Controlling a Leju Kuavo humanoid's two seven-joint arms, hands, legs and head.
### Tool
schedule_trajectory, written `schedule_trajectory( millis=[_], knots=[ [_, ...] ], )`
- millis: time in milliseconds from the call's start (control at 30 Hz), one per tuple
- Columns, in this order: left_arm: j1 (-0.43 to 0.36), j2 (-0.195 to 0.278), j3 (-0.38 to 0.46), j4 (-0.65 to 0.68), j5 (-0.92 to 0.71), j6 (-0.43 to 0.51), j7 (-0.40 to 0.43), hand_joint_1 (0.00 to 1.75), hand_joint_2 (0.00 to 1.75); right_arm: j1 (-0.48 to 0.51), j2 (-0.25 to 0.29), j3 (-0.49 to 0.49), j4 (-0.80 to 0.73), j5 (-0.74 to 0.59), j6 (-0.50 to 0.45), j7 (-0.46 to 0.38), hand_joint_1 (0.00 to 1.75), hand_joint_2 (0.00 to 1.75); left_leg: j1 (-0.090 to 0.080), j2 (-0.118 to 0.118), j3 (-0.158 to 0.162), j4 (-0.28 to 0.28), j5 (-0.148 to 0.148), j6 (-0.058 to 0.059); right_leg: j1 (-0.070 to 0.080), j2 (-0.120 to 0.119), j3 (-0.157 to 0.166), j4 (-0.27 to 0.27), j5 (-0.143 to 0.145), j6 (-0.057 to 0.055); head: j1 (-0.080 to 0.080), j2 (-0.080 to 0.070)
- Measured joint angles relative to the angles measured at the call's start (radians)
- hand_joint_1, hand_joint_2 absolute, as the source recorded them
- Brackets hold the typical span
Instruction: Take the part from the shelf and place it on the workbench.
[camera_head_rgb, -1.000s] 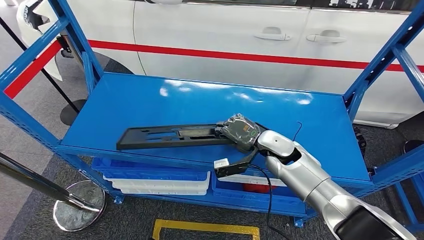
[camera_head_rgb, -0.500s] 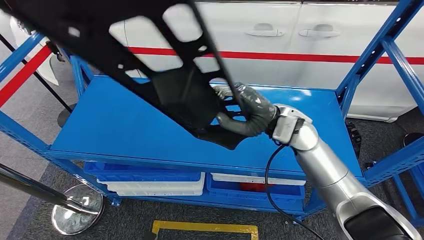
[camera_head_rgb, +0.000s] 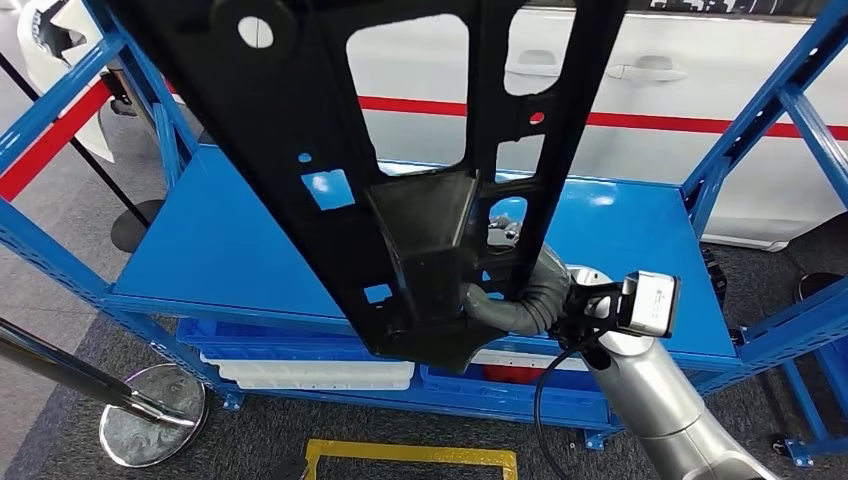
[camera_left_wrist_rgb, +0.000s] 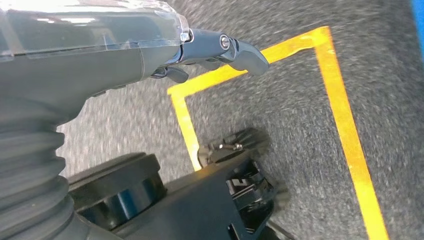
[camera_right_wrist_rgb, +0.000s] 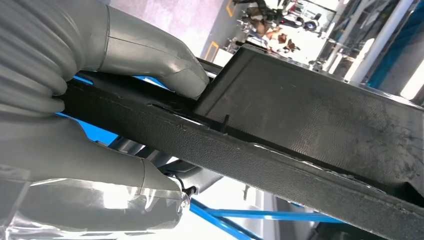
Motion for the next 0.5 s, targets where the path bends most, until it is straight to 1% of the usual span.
schedule_trajectory(
  millis=[33, 67, 100, 133, 200, 233, 267, 300, 333, 367, 400, 433, 467, 500],
  knots=[
    [0.000, 0.000, 0.008, 0.000, 0.015, -0.003, 0.008, 0.00, 1.75, 0.013, 0.000, 0.000, -0.014, 0.005, -0.003, -0.002, 1.75, 1.75, -0.002, -0.001, 0.000, 0.003, -0.002, -0.004, 0.002, -0.001, 0.031, -0.064, 0.023, -0.004, 0.000, 0.000],
    [0.001, 0.000, 0.017, 0.000, 0.027, -0.006, 0.012, 0.00, 1.75, 0.027, 0.000, 0.001, -0.027, 0.009, -0.005, -0.004, 1.75, 1.75, -0.004, -0.001, -0.001, 0.004, -0.004, -0.008, 0.004, -0.001, 0.052, -0.109, 0.037, -0.008, 0.000, 0.000],
    [0.002, 0.001, 0.023, 0.000, 0.033, -0.007, 0.015, 0.00, 1.75, 0.041, 0.000, 0.001, -0.038, 0.011, -0.005, -0.006, 1.75, 1.75, -0.005, -0.002, -0.001, 0.004, -0.005, -0.013, 0.007, -0.001, 0.062, -0.131, 0.038, -0.013, 0.000, 0.000],
    [0.004, 0.002, 0.028, 0.000, 0.036, -0.006, 0.016, 0.00, 1.75, 0.056, 0.000, 0.002, -0.047, 0.013, -0.004, -0.009, 1.75, 1.75, -0.006, -0.002, -0.001, 0.004, -0.005, -0.018, 0.010, 0.000, 0.064, -0.133, 0.036, -0.018, 0.000, 0.000],
    [0.007, 0.003, 0.032, 0.000, 0.036, 0.005, 0.016, 0.00, 1.75, 0.078, -0.003, 0.003, -0.060, 0.016, 0.001, -0.011, 1.75, 1.75, -0.005, -0.001, 0.000, 0.006, -0.010, -0.029, 0.007, 0.001, 0.065, -0.137, 0.039, -0.029, 0.000, 0.000],
    [0.008, 0.003, 0.033, 0.000, 0.035, 0.011, 0.017, 0.00, 1.75, 0.085, -0.005, 0.004, -0.065, 0.016, 0.005, -0.011, 1.75, 1.75, -0.005, -0.001, -0.006, 0.021, -0.023, -0.035, 0.004, 0.001, 0.067, -0.140, 0.041, -0.036, 0.000, 0.000],
    [0.009, 0.004, 0.034, 0.000, 0.033, 0.017, 0.019, 0.00, 1.75, 0.089, -0.007, 0.004, -0.068, 0.017, 0.008, -0.012, 1.75, 1.75, -0.004, -0.001, -0.021, 0.057, -0.046, -0.040, 0.002, 0.000, 0.068, -0.143, 0.042, -0.042, 0.000, 0.000],
    [0.010, 0.004, 0.034, 0.000, 0.031, 0.024, 0.021, 0.00, 1.75, 0.092, -0.007, 0.005, -0.071, 0.017, 0.009, -0.012, 1.75, 1.75, -0.002, -0.001, -0.046, 0.114, -0.078, -0.043, 0.002, 0.000, 0.069, -0.144, 0.042, -0.046, 0.000, 0.000],
    [0.011, 0.004, 0.035, 0.000, 0.028, 0.030, 0.023, 0.00, 1.75, 0.096, -0.008, 0.006, -0.072, 0.017, 0.011, -0.012, 1.75, 1.75, -0.001, -0.001, -0.078, 0.185, -0.112, -0.046, 0.003, -0.001, 0.069, -0.144, 0.042, -0.049, 0.000, 0.000],
    [0.013, 0.005, 0.035, 0.000, 0.027, 0.034, 0.026, 0.00, 1.75, 0.101, -0.008, 0.007, -0.073, 0.017, 0.012, -0.012, 1.75, 1.75, 0.000, -0.001, -0.108, 0.249, -0.137, -0.049, 0.004, -0.001, 0.070, -0.143, 0.041, -0.050, 0.000, 0.000],
    [0.015, 0.006, 0.035, 0.000, 0.026, 0.038, 0.027, 0.00, 1.75, 0.106, -0.008, 0.008, -0.073, 0.017, 0.012, -0.011, 1.75, 1.75, 0.000, -0.001, -0.125, 0.286, -0.144, -0.050, 0.005, -0.001, 0.070, -0.143, 0.041, -0.051, 0.000, 0.000],
    [0.016, 0.006, 0.035, 0.000, 0.027, 0.040, 0.028, 0.00, 1.75, 0.111, -0.008, 0.009, -0.073, 0.017, 0.011, -0.010, 1.75, 1.75, 0.000, -0.001, -0.125, 0.285, -0.132, -0.050, 0.005, 0.000, 0.070, -0.142, 0.040, -0.050, 0.000, 0.000],
    [0.017, 0.007, 0.036, 0.000, 0.031, 0.041, 0.029, 0.00, 1.75, 0.115, -0.008, 0.010, -0.073, 0.018, 0.010, -0.009, 1.75, 1.75, 0.000, -0.001, -0.105, 0.243, -0.102, -0.048, 0.005, 0.000, 0.072, -0.141, 0.039, -0.050, 0.000, 0.000],
    [0.017, 0.008, 0.037, 0.000, 0.036, 0.041, 0.029, 0.00, 1.75, 0.119, -0.008, 0.011, -0.075, 0.019, 0.009, -0.008, 1.75, 1.75, 0.000, -0.001, -0.071, 0.173, -0.066, -0.045, 0.005, 0.001, 0.073, -0.139, 0.038, -0.048, 0.000, 0.000]
  ],
)
